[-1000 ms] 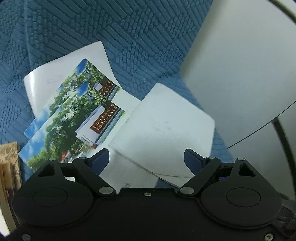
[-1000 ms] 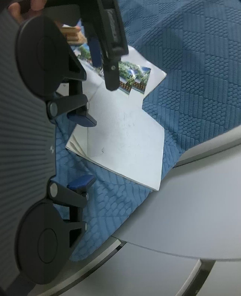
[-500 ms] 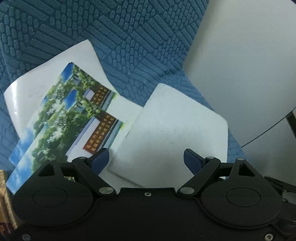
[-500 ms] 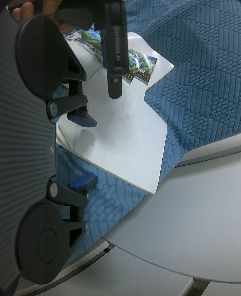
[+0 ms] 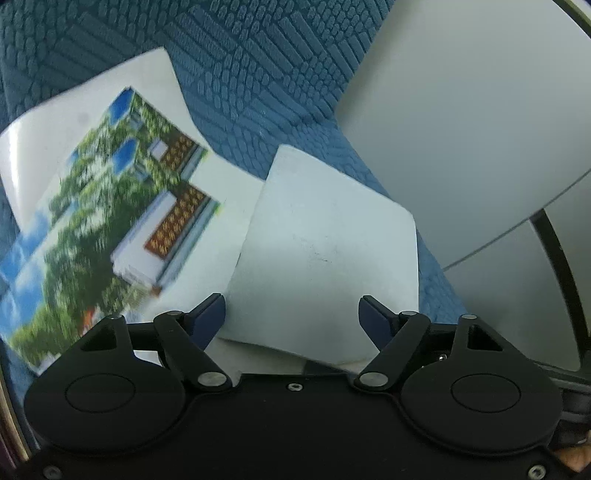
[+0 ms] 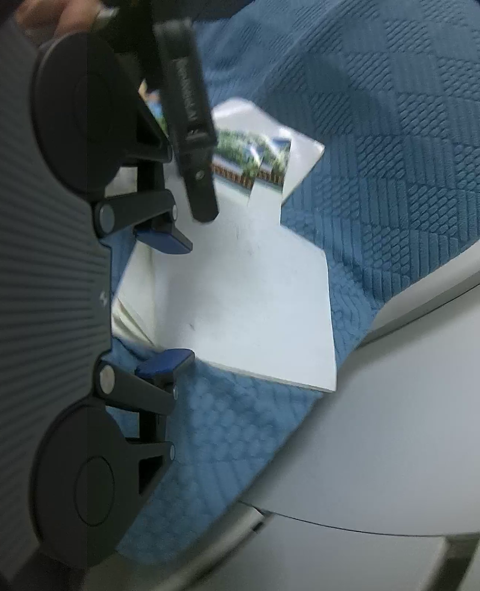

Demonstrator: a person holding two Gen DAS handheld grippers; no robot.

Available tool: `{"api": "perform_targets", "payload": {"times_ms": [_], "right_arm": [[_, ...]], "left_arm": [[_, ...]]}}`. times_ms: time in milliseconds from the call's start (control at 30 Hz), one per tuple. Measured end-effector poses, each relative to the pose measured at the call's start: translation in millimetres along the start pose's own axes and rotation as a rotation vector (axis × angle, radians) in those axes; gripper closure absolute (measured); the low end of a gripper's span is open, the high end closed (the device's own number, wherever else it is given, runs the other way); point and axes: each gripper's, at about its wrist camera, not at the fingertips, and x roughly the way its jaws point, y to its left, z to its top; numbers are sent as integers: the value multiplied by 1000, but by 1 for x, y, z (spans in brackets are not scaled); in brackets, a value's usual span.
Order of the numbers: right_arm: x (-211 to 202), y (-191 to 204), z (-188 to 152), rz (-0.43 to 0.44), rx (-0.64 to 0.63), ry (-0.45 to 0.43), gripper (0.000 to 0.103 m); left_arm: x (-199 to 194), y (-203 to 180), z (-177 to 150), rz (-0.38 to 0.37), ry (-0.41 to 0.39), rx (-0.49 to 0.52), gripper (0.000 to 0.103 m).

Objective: Organize objects
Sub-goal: 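Move both grippers down to the plain white card beside the postcards, then close the left gripper on the white card while the right gripper grips its edge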

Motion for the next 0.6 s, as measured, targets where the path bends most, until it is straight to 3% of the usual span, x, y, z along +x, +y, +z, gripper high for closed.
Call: {"api": "perform_targets", "payload": {"times_ms": [100,233,400,600], "right_arm": [[-4,-4,-6,60,58,36,50],[-9,-6,-10,42,87,13,58],[-9,-1,-10,-85,-35,-44,57],[-7,-5,-6,-72,-87,-36,56]], "left_arm": [[-3,1,-6,16,-12,-12,35],[-2,-1,-5,85,-19,17,56],[-2,14,-1,20,-18,-60,56],[-1,35,5,-85,4,-182,55]]}}
